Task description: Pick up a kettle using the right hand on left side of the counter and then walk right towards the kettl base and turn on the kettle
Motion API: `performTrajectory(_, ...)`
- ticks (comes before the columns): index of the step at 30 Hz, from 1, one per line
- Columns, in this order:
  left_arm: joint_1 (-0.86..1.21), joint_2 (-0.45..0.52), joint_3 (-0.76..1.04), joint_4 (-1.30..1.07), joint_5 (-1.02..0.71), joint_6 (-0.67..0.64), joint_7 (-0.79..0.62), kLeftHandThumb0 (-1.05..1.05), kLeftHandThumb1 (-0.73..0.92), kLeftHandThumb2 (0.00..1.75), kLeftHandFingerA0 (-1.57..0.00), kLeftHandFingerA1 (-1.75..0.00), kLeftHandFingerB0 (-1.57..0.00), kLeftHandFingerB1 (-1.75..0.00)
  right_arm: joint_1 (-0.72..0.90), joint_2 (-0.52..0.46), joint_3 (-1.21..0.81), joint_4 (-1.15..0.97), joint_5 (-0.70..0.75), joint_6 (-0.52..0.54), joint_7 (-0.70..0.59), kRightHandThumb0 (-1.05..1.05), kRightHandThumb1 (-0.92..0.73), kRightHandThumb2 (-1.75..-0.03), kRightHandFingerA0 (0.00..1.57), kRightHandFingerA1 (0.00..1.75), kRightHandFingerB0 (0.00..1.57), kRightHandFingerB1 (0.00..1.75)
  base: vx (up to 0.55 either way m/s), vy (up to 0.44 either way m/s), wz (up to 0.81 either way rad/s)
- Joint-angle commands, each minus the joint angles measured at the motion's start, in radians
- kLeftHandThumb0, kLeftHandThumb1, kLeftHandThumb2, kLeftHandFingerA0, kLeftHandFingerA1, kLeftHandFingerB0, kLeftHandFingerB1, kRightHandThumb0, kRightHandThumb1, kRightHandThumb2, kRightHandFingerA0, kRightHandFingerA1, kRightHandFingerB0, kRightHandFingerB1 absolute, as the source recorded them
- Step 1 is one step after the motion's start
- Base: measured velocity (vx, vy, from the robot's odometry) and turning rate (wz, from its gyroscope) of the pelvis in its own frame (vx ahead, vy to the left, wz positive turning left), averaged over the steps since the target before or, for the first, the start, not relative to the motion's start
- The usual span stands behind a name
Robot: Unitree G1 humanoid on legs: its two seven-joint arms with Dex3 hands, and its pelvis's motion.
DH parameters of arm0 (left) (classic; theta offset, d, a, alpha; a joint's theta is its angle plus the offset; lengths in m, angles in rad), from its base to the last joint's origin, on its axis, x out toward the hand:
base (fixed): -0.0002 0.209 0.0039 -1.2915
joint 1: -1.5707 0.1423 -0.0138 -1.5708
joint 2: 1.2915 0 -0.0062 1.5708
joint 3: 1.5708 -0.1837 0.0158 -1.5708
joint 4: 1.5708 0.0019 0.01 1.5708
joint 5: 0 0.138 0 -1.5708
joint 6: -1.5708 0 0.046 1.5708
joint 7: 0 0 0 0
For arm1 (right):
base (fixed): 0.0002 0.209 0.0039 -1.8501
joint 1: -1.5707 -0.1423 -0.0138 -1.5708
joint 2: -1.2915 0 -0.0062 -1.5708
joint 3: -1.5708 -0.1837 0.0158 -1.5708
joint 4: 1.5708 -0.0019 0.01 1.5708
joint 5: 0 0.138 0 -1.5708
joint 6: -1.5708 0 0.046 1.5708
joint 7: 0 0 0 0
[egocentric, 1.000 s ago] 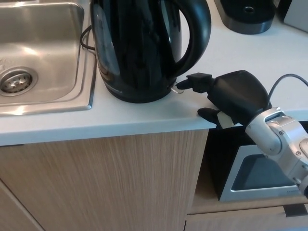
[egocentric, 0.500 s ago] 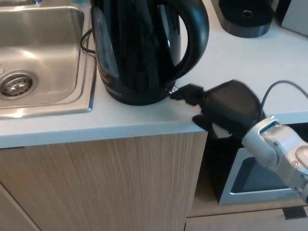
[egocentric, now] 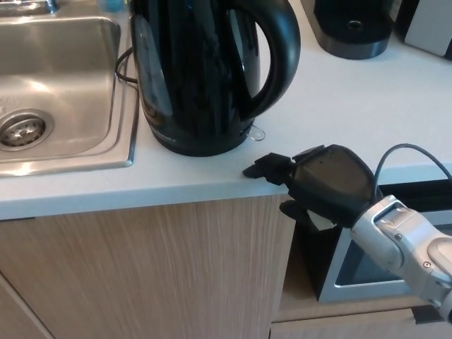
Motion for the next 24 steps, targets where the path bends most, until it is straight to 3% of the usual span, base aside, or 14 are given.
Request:
performTrajectory(1, 0.002, 0.014, 0.002, 0.014, 0.005, -0.022, 0.008, 0.23, 0.57, 1.11, -0.95, -1.17, -0.84, -0.98, 0.107, -0.019, -0.039, -0.102, 0.078, -0.039, 0.089, -0.15, -0.62, -0.73, 0.97, 1.67, 0.50, 0.50, 0.00, 0.000, 0.00)
performTrajectory(5, 0.004, 0.013, -0.009, 0.019, 0.018, -0.024, 0.017, 0.21, 0.57, 1.09, -0.95, -1.16, -0.84, -0.97, 0.127, -0.026, -0.072, -0.177, 0.096, -0.045, 0.111, -0.16, -0.59, -0.76, 0.98, 1.67, 0.50, 0.49, 0.00, 0.000, 0.00)
performTrajectory(6, 0.008, 0.009, -0.014, 0.011, 0.022, -0.023, 0.021, 0.29, 0.56, 1.18, -1.02, -1.07, -0.84, -0.93, 0.178, -0.055, -0.100, -0.335, 0.146, -0.084, 0.135, -0.27, -0.48, -0.99, 1.26, 1.35, 0.45, 0.61, 0.00, 0.000, 0.00)
performTrajectory(8, 0.015, 0.004, -0.022, 0.000, 0.028, -0.021, 0.026, 0.29, 0.56, 1.18, -1.02, -1.07, -0.84, -0.93, 0.257, -0.098, -0.142, -0.576, 0.221, -0.139, 0.174, -0.27, -0.48, -0.99, 1.26, 1.35, 0.45, 0.61, 0.00, 0.000, 0.00)
performTrajectory(9, 0.025, 0.000, -0.023, -0.017, 0.028, -0.012, 0.033, 0.30, 0.56, 1.21, -0.97, -1.12, -0.82, -0.94, 0.289, -0.115, -0.157, -0.649, 0.239, -0.166, 0.166, -0.16, -0.51, -0.84, 1.03, 1.68, 0.53, 0.49, 0.00, 0.000, 0.00)
performTrajectory(11, 0.030, -0.001, -0.025, -0.026, 0.028, -0.008, 0.036, 0.30, 0.56, 1.21, -0.97, -1.12, -0.82, -0.94, 0.307, -0.121, -0.166, -0.689, 0.247, -0.173, 0.170, -0.16, -0.51, -0.84, 1.03, 1.68, 0.53, 0.49, 0.00, 0.000, 0.00)
performTrajectory(13, 0.049, -0.005, -0.014, -0.046, 0.008, 0.015, 0.026, 0.27, 0.61, 1.15, -0.87, -1.20, -0.79, -0.98, 0.505, -0.213, -0.311, -1.122, 0.328, -0.195, 0.188, -0.21, -0.50, -0.85, 1.04, 1.62, 0.59, 0.52, 0.00, 0.000, 0.00)
performTrajectory(15, 0.042, -0.002, -0.011, -0.028, 0.006, 0.014, 0.025, 0.21, 0.60, 1.09, -0.91, -1.20, -0.81, -0.98, 0.561, -0.232, -0.360, -1.217, 0.386, -0.189, 0.207, -0.24, -0.55, -0.82, 1.03, 1.57, 0.58, 0.52, 0.00, 0.000, 0.00)
performTrajectory(16, 0.034, 0.007, -0.012, 0.004, 0.012, -0.004, 0.024, 0.20, 0.54, 1.13, -1.00, -1.06, -0.83, -0.92, 0.638, -0.253, -0.442, -1.331, 0.449, -0.180, 0.229, -0.26, -0.61, -0.75, 1.01, 1.52, 0.58, 0.53, 0.00, 0.000, 0.00)
performTrajectory(17, 0.028, 0.010, -0.012, 0.023, 0.014, -0.010, 0.023, 0.21, 0.57, 1.10, -0.94, -1.16, -0.82, -0.96, 0.694, -0.264, -0.502, -1.404, 0.496, -0.178, 0.241, -0.24, -0.62, -0.73, 1.03, 1.48, 0.60, 0.53, 0.00, 0.000, 0.00)
performTrajectory(20, 0.024, 0.010, -0.011, 0.032, 0.012, -0.010, 0.022, 0.21, 0.57, 1.10, -0.94, -1.16, -0.82, -0.96, 0.738, -0.270, -0.545, -1.450, 0.529, -0.175, 0.249, -0.24, -0.62, -0.73, 1.03, 1.48, 0.60, 0.53, 0.00, 0.000, 0.00)
performTrajectory(21, 0.017, 0.008, -0.013, 0.052, 0.014, -0.016, 0.019, 0.18, 0.57, 1.08, -0.95, -1.14, -0.84, -0.95, 0.919, -0.208, -0.719, -1.504, 0.546, -0.309, 0.192, -0.25, -0.53, -0.67, 1.05, 1.44, 0.69, 0.58, 0.00, 0.000, 0.00)
performTrajectory(23, 0.008, 0.006, -0.014, 0.061, 0.015, -0.016, 0.019, 0.22, 0.56, 1.10, -0.95, -1.16, -0.84, -0.95, 1.045, -0.154, -0.810, -1.517, 0.553, -0.412, 0.132, -0.25, -0.53, -0.64, 1.07, 1.45, 0.67, 0.60, 0.00, 0.000, 0.00)
performTrajectory(24, 0.004, 0.003, -0.015, 0.062, 0.014, -0.013, 0.023, 0.26, 0.53, 1.16, -1.02, -1.07, -0.85, -0.93, 1.142, -0.130, -0.865, -1.495, 0.585, -0.489, 0.117, -0.30, -0.60, -0.62, 1.04, 1.43, 0.71, 0.63, 0.00, 0.000, 0.00)
